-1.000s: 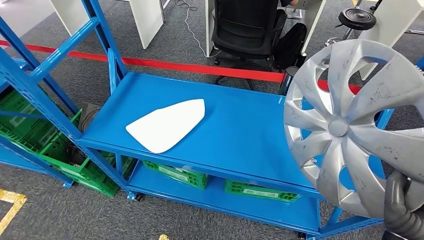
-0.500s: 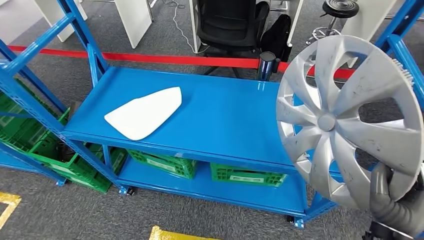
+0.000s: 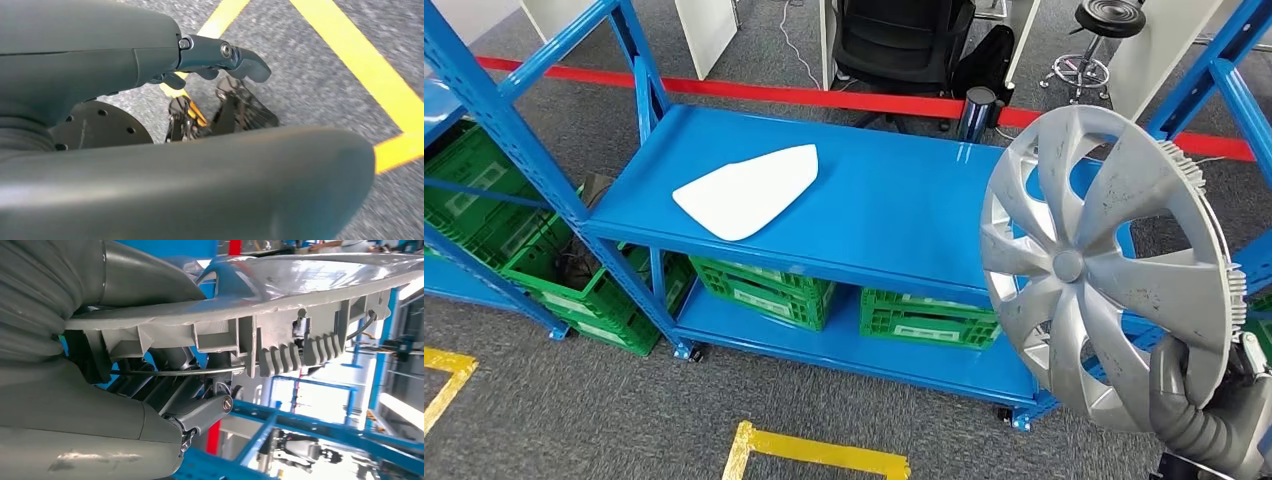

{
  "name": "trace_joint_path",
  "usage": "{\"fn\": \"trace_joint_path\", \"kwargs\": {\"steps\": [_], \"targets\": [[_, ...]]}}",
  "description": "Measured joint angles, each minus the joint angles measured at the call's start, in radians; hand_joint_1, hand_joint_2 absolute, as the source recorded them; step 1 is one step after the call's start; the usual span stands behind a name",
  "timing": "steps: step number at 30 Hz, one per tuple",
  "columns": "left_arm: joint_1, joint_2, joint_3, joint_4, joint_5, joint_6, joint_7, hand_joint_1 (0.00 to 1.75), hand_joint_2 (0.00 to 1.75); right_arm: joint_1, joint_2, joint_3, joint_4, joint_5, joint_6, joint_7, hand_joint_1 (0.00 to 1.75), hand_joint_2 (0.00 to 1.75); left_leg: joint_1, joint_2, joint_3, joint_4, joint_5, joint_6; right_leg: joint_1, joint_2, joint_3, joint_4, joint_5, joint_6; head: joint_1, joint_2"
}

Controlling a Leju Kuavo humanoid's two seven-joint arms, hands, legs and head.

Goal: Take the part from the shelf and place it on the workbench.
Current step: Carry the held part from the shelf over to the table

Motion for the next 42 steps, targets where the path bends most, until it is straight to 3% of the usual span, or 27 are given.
{"fn": "trace_joint_path", "kwargs": {"steps": [1, 3, 5, 7, 8, 10, 12, 13, 14, 15, 17, 19, 22, 24, 27, 28, 29, 30, 32, 34, 38, 40, 42], "targets": [[0.0, 0.0, 0.002, 0.0, 0.0, -0.003, 0.005, 0.0, 0.0, -0.005, -0.002, 0.003, 0.003, -0.001, 0.0, 0.002, 1.75, 1.75, 0.0, 0.0, -0.017, 0.007, 0.01, -0.002, 0.0, 0.0, 0.047, -0.06, 0.024, -0.001, 0.002, 0.0], [0.0, -0.002, 0.006, 0.0, 0.0, -0.008, 0.011, 0.0, 0.0, -0.017, -0.007, 0.009, 0.008, -0.003, 0.0, 0.007, 1.75, 1.75, -0.002, 0.001, -0.043, 0.02, 0.026, -0.009, 0.004, -0.002, 0.144, -0.198, 0.026, -0.01, 0.006, 0.0], [0.0, -0.004, 0.009, 0.0, 0.0, -0.01, 0.011, 0.0, 0.0, -0.024, -0.013, 0.013, 0.01, -0.003, 0.0, 0.014, 1.75, 1.75, -0.001, 0.001, -0.05, 0.026, 0.04, -0.019, 0.012, -0.003, 0.174, -0.261, 0.005, -0.024, 0.007, 0.0], [0.002, -0.004, 0.012, 0.001, -0.001, -0.01, 0.007, 0.0, 0.0, -0.027, -0.017, 0.017, 0.011, -0.001, 0.0, 0.02, 1.75, 1.75, 0.003, 0.0, -0.05, 0.025, 0.05, -0.031, 0.013, -0.006, 0.164, -0.268, 0.016, -0.041, 0.009, 0.0], [0.002, -0.003, 0.013, 0.001, -0.002, -0.01, 0.005, 0.0, 0.0, -0.028, -0.019, 0.018, 0.012, 0.0, 0.0, 0.024, 1.75, 1.75, 0.005, -0.002, -0.055, 0.032, 0.038, -0.037, 0.012, -0.008, 0.161, -0.272, 0.026, -0.049, 0.01, 0.0], [0.003, -0.002, 0.014, 0.002, -0.003, -0.01, 0.004, 0.0, 0.0, -0.03, -0.021, 0.022, 0.014, 0.006, 0.0, 0.031, 1.75, 1.75, 0.01, -0.005, -0.078, 0.1, -0.036, -0.046, 0.007, -0.012, 0.149, -0.278, 0.047, -0.061, 0.006, 0.0], [0.003, -0.003, 0.015, 0.002, -0.003, -0.011, 0.005, 0.0, 0.0, -0.03, -0.021, 0.027, 0.017, 0.009, 0.0, 0.036, 1.75, 1.75, 0.018, -0.006, -0.104, 0.221, -0.125, -0.055, 0.005, -0.012, 0.13, -0.277, 0.064, -0.064, -0.005, 0.0], [0.003, -0.003, 0.015, 0.002, -0.003, -0.013, 0.006, 0.0, 0.0, -0.03, -0.021, 0.029, 0.02, 0.01, 0.0, 0.037, 1.75, 1.75, 0.022, -0.006, -0.108, 0.269, -0.145, -0.059, 0.005, -0.012, 0.12, -0.276, 0.072, -0.062, -0.009, 0.0], [0.003, -0.003, 0.016, 0.002, -0.003, -0.014, 0.007, 0.0, 0.0, -0.03, -0.021, 0.032, 0.022, 0.01, 0.0, 0.037, 1.75, 1.75, 0.025, -0.005, -0.098, 0.29, -0.144, -0.062, 0.004, -0.012, 0.113, -0.275, 0.08, -0.059, -0.013, 0.0], [0.003, -0.003, 0.016, 0.002, -0.003, -0.015, 0.009, 0.0, 0.0, -0.03, -0.021, 0.035, 0.024, 0.01, 0.0, 0.038, 1.75, 1.75, 0.028, -0.005, -0.07, 0.273, -0.129, -0.064, 0.002, -0.012, 0.106, -0.272, 0.086, -0.055, -0.017, 0.0], [0.002, -0.004, 0.016, 0.002, -0.003, -0.016, 0.012, 0.0, 0.0, -0.03, -0.022, 0.039, 0.027, 0.01, 0.0, 0.039, 1.75, 1.75, 0.032, -0.006, 0.029, 0.148, -0.098, -0.066, -0.002, -0.011, 0.096, -0.268, 0.097, -0.045, -0.025, 0.0], [0.002, -0.005, 0.016, 0.002, -0.003, -0.016, 0.016, 0.0, 0.0, -0.032, -0.023, 0.041, 0.028, 0.009, 0.0, 0.04, 1.75, 1.75, 0.03, -0.011, 0.107, 0.037, -0.098, -0.065, -0.003, -0.011, 0.085, -0.265, 0.105, -0.031, -0.033, 0.0], [0.003, -0.005, 0.017, 0.002, -0.005, -0.016, 0.021, 0.0, 0.0, -0.035, -0.028, 0.043, 0.029, 0.001, 0.0, 0.04, 1.75, 1.75, 0.027, -0.013, 0.118, 0.007, -0.102, -0.05, -0.004, -0.011, 0.075, -0.262, 0.116, -0.01, -0.032, 0.0], [0.003, -0.005, 0.017, 0.003, -0.006, -0.016, 0.021, 0.0, 0.0, -0.035, -0.032, 0.043, 0.03, -0.005, 0.0, 0.04, 1.75, 1.75, 0.028, -0.011, 0.115, 0.0, -0.093, -0.032, -0.006, -0.011, 0.055, -0.229, 0.091, -0.002, -0.024, 0.0], [0.002, -0.004, 0.018, 0.003, -0.007, -0.018, 0.021, 0.0, 0.0, -0.034, -0.039, 0.043, 0.033, -0.011, 0.001, 0.039, 1.75, 1.75, 0.022, -0.01, 0.101, -0.002, -0.08, -0.013, -0.005, -0.009, -0.023, -0.05, -0.004, 0.001, -0.002, 0.0], [0.003, -0.005, 0.018, 0.003, -0.008, -0.018, 0.021, 0.0, 0.0, -0.033, -0.041, 0.043, 0.034, -0.013, 0.001, 0.039, 1.75, 1.75, 0.018, -0.01, 0.095, -0.001, -0.078, -0.01, -0.004, -0.009, -0.043, 0.002, -0.022, 0.0, 0.004, 0.0], [0.004, -0.005, 0.018, 0.003, -0.008, -0.018, 0.021, 0.0, 0.0, -0.031, -0.042, 0.043, 0.035, -0.014, 0.001, 0.039, 1.75, 1.75, 0.015, -0.009, 0.09, 0.0, -0.075, -0.008, -0.002, -0.009, -0.047, 0.021, -0.022, -0.003, 0.009, 0.0], [0.005, -0.005, 0.018, 0.003, -0.008, -0.019, 0.021, 0.0, 0.0, -0.03, -0.043, 0.043, 0.036, -0.015, 0.001, 0.039, 1.75, 1.75, 0.011, -0.009, 0.087, 0.002, -0.073, -0.007, 0.0, -0.009, -0.032, 0.0, -0.004, -0.007, 0.014, 0.0], [0.006, -0.006, 0.018, 0.003, -0.008, -0.019, 0.02, 0.0, 0.0, -0.029, -0.047, 0.043, 0.038, -0.017, 0.002, 0.038, 1.75, 1.75, 0.006, -0.009, 0.083, 0.005, -0.07, -0.007, 0.007, -0.01, 0.039, -0.128, 0.053, -0.022, 0.022, 0.0], [0.005, -0.007, 0.019, 0.003, -0.009, -0.022, 0.02, 0.0, 0.0, -0.03, -0.052, 0.043, 0.038, -0.019, 0.003, 0.036, 1.75, 1.75, 0.001, -0.009, 0.077, 0.01, -0.066, -0.012, 0.013, -0.012, 0.097, -0.238, 0.079, -0.036, 0.026, 0.0], [0.005, -0.008, 0.019, 0.003, -0.01, -0.028, 0.021, 0.0, 0.0, -0.025, -0.058, 0.043, 0.038, -0.024, 0.006, 0.032, 1.75, 1.75, 0.002, -0.006, 0.059, 0.017, -0.059, -0.033, 0.015, -0.011, 0.108, -0.271, 0.094, -0.05, 0.026, 0.0], [0.005, -0.008, 0.019, 0.003, -0.011, -0.028, 0.023, 0.0, 0.0, -0.024, -0.059, 0.043, 0.038, -0.026, 0.009, 0.031, 1.75, 1.75, 0.005, -0.007, 0.034, 0.068, -0.098, -0.044, 0.009, -0.013, 0.105, -0.281, 0.106, -0.058, 0.02, 0.0], [0.005, -0.008, 0.019, 0.003, -0.012, -0.028, 0.026, 0.0, 0.0, -0.024, -0.059, 0.043, 0.04, -0.029, 0.012, 0.03, 1.75, 1.75, 0.012, -0.007, -0.016, 0.19, -0.166, -0.055, 0.007, -0.013, 0.096, -0.281, 0.114, -0.062, 0.01, 0.0]]}}
